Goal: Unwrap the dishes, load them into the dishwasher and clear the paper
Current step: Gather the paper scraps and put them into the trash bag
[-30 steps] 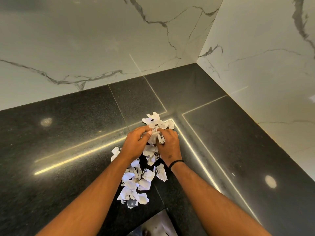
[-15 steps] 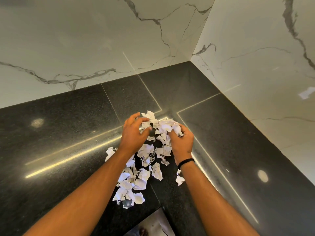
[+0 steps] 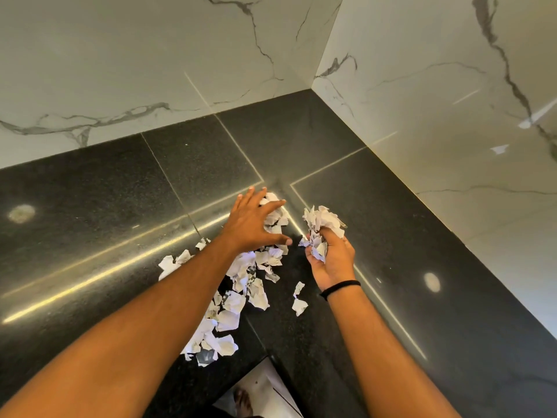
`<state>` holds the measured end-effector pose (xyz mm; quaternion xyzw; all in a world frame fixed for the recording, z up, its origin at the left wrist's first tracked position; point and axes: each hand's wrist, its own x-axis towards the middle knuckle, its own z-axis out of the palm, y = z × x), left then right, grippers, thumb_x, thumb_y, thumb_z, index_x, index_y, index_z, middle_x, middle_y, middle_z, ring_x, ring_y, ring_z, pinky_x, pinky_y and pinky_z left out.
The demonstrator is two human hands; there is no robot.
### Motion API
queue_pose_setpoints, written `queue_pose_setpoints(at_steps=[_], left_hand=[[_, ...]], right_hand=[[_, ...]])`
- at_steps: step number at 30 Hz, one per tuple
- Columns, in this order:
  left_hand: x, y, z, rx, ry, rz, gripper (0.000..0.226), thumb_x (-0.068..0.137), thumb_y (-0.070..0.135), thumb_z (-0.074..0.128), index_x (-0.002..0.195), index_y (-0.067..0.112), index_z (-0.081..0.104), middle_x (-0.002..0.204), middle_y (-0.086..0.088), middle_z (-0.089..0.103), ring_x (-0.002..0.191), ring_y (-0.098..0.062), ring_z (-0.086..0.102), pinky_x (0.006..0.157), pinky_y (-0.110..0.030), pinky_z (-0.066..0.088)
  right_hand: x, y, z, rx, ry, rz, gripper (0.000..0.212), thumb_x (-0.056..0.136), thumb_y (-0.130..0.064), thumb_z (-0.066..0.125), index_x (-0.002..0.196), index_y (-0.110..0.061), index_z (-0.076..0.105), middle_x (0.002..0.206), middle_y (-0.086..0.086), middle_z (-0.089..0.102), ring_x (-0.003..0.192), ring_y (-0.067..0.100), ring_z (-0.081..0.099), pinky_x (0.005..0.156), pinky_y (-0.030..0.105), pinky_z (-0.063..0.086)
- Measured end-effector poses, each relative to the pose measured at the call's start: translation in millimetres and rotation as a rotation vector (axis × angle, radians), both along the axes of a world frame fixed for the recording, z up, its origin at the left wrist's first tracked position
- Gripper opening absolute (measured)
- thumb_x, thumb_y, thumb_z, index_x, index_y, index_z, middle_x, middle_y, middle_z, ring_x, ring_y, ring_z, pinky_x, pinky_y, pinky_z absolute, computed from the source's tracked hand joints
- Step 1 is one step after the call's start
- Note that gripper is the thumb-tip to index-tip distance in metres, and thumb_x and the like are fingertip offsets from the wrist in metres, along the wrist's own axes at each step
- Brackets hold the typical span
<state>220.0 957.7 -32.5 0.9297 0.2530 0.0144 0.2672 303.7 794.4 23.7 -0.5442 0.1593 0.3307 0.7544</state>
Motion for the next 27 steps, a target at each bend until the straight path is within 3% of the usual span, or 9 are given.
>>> queue_pose_setpoints(at_steps=[4,7,9,12,15,17,21,24,27], left_hand=[[3,-17,-3,0.019,-0.114,0.01,0.063,0.082,0.057,0.073,0.137,0.029,0.057,0.158,-0.004,0.035,0.148,-0.028,0.022,0.123,-0.052,0.021],[2,-20,-8,0.1,-0.286,0.04,0.026,0.085,0.019,0.077,0.11,0.015,0.07,0.125,-0.004,0.06,0.12,-0.025,0.046,0.097,-0.046,0.047],[2,-23,-9,0.118,-0.314,0.057,0.018,0.083,0.004,0.073,0.099,0.012,0.07,0.11,-0.003,0.062,0.106,-0.023,0.049,0.086,-0.042,0.05],[4,-24,-5,0.02,-0.397,0.162,0.01,0.089,0.008,0.07,0.084,0.015,0.065,0.094,0.002,0.058,0.092,-0.02,0.049,0.075,-0.033,0.045],[5,-30,8,-0.256,-0.526,0.403,0.027,0.092,0.018,0.07,0.07,0.014,0.054,0.077,0.005,0.052,0.072,-0.01,0.049,0.062,-0.021,0.034],[6,-40,22,-0.575,-0.64,0.582,0.025,0.091,0.02,0.07,0.074,0.005,0.06,0.07,-0.008,0.059,0.066,-0.012,0.052,0.063,-0.027,0.042],[4,-59,46,-1.315,-0.854,0.753,0.019,0.094,0.014,0.063,0.107,0.004,0.073,0.101,-0.022,0.074,0.093,-0.032,0.072,0.086,-0.045,0.058],[0,-70,54,-1.5,-0.924,0.779,0.029,0.1,0.019,0.053,0.117,0.004,0.071,0.113,-0.02,0.073,0.107,-0.035,0.07,0.09,-0.046,0.057],[-2,-78,56,-1.548,-1.005,0.838,0.031,0.103,0.021,0.048,0.118,0.006,0.072,0.118,-0.018,0.072,0.114,-0.035,0.067,0.101,-0.05,0.052]], right_hand=[[2,-3,-1,0.065,0.032,-0.014,0.025,0.093,-0.003,0.06,0.117,-0.008,0.065,0.081,0.006,0.065,0.068,0.015,0.061,0.05,0.022,0.048],[2,-3,-3,0.102,0.065,-0.025,0.029,0.093,-0.004,0.06,0.121,-0.007,0.064,0.085,0.007,0.066,0.071,0.017,0.061,0.049,0.022,0.05],[-1,-1,-3,0.117,0.075,-0.026,0.028,0.092,-0.005,0.06,0.119,-0.009,0.065,0.085,0.006,0.067,0.071,0.016,0.062,0.05,0.023,0.05],[-5,3,-3,0.14,0.065,-0.023,0.023,0.091,-0.004,0.057,0.112,-0.009,0.066,0.085,0.005,0.067,0.067,0.014,0.062,0.054,0.023,0.047],[-10,6,-1,0.198,0.054,-0.016,0.029,0.089,-0.002,0.056,0.115,-0.007,0.065,0.088,0.007,0.066,0.07,0.016,0.063,0.062,0.026,0.049],[-14,9,5,0.229,0.031,0.019,0.035,0.088,-0.004,0.054,0.121,-0.006,0.064,0.091,0.007,0.067,0.072,0.017,0.065,0.062,0.027,0.052],[-26,16,16,0.302,-0.005,0.099,0.036,0.086,-0.009,0.05,0.118,-0.005,0.066,0.104,0.011,0.073,0.09,0.024,0.07,0.08,0.037,0.056],[-32,21,19,0.324,0.009,0.071,0.037,0.095,-0.01,0.038,0.118,-0.004,0.067,0.112,0.015,0.071,0.104,0.03,0.066,0.093,0.042,0.053],[-39,27,19,0.32,-0.002,0.003,0.042,0.095,-0.007,0.032,0.121,-0.001,0.065,0.116,0.017,0.07,0.11,0.033,0.065,0.093,0.041,0.056]])
